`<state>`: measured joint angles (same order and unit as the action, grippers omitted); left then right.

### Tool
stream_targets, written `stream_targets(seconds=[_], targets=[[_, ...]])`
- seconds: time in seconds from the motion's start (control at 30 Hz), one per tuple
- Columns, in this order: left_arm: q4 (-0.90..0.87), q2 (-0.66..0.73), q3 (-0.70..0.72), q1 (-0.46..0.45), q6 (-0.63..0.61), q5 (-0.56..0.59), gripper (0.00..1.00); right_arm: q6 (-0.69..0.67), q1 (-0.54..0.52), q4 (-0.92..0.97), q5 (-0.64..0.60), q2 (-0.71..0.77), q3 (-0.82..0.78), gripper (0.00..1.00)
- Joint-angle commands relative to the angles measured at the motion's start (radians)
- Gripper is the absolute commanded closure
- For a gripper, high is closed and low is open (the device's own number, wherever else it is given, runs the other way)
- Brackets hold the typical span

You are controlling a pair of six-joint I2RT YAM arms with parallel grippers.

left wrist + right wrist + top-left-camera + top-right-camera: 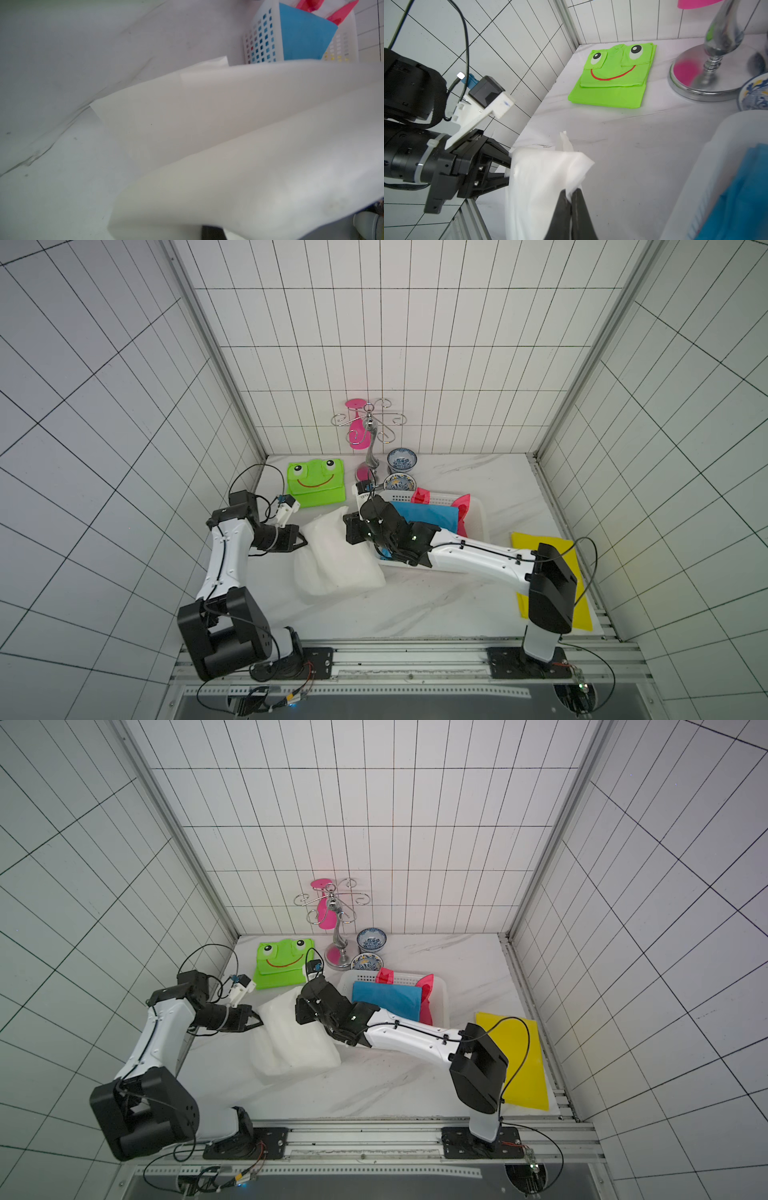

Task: Put the folded raincoat in the basket
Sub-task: Pick up the raincoat from the center of the board, then place the raincoat in the basket.

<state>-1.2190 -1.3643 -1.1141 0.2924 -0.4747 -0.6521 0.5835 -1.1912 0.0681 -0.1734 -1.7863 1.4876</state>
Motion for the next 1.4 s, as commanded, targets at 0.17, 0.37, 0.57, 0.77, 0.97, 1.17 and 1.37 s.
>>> stream_targets(seconds=[0.17,0.37,0.57,0.77,0.97,1.17,1.37], targets=[[0.079,-0.037,-0.098,-0.269,0.121,0.031,1.00,-0.056,0.041,0.199,-0.145,0.264,-0.178,1.00],[0.120,-0.111,-0.190,-0.385,0.215,-0.021,1.00,-0.052,0.149,0.243,-0.138,0.433,-0.313,1.00],[0.213,-0.171,-0.248,-0.485,0.288,-0.030,1.00,-0.075,0.281,0.304,-0.080,0.522,-0.382,1.00],[0.315,-0.248,-0.288,-0.571,0.332,0.007,1.00,-0.096,0.439,0.294,-0.001,0.557,-0.459,1.00],[0.376,-0.361,-0.336,-0.650,0.305,0.059,1.00,-0.120,0.559,0.245,0.059,0.574,-0.509,1.00],[0.415,-0.471,-0.400,-0.674,0.326,0.072,0.99,-0.158,0.669,0.156,0.119,0.540,-0.576,1.00],[0.480,-0.512,-0.418,-0.680,0.327,0.124,0.96,-0.190,0.722,0.055,0.135,0.478,-0.625,1.00]])
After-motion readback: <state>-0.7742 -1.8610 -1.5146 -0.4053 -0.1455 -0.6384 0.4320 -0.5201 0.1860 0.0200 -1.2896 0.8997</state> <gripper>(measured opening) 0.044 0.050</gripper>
